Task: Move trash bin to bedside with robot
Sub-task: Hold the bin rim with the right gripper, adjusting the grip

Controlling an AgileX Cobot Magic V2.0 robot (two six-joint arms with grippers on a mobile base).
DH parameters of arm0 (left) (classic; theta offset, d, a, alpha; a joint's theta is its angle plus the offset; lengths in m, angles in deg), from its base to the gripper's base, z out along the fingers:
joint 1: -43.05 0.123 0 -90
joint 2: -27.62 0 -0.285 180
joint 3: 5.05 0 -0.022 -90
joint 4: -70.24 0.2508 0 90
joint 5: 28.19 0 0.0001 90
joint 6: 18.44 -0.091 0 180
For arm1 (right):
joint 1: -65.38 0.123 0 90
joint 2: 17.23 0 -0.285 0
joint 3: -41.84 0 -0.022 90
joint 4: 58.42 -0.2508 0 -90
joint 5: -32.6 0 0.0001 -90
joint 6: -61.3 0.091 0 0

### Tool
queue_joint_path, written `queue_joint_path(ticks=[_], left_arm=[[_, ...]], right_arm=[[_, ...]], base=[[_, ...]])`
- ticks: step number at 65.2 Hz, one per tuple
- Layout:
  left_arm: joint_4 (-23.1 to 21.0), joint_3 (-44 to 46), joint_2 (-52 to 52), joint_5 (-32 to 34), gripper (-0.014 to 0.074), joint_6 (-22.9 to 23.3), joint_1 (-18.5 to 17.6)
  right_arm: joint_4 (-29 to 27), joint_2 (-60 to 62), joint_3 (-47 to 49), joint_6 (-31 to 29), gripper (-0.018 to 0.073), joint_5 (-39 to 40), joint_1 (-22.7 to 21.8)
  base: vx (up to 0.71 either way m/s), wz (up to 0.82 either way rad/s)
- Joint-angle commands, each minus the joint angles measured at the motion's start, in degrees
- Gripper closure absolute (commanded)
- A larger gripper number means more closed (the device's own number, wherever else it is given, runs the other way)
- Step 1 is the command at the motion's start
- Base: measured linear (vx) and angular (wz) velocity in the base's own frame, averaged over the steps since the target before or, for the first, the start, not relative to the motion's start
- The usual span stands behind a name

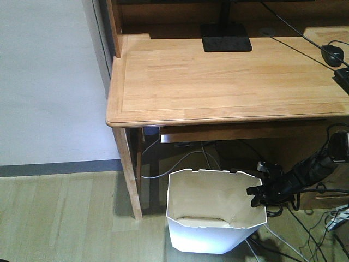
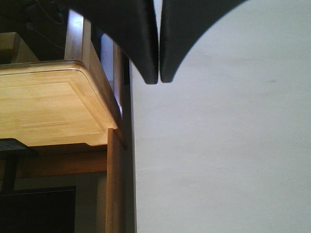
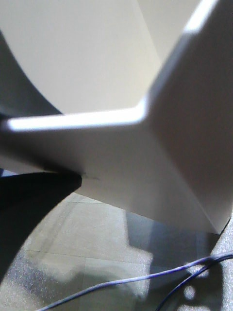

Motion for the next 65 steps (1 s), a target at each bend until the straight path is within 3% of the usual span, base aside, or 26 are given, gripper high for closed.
queue_joint_path(ticks=[1,65], left_arm=[[-0.26,1.19,-0.30,4.13,0.0603,0.25,0.00],[-0.26,1.19,-0.30,4.13,0.0603,0.25,0.00]], right_arm=[[-2.68,4.78,0.75,-0.51,0.0564,-6.08,-0.15],[-2.48,4.78,0.75,-0.57,0.0564,-6.46,-0.15]], base=[[0.00,0.00],[0.00,0.00]])
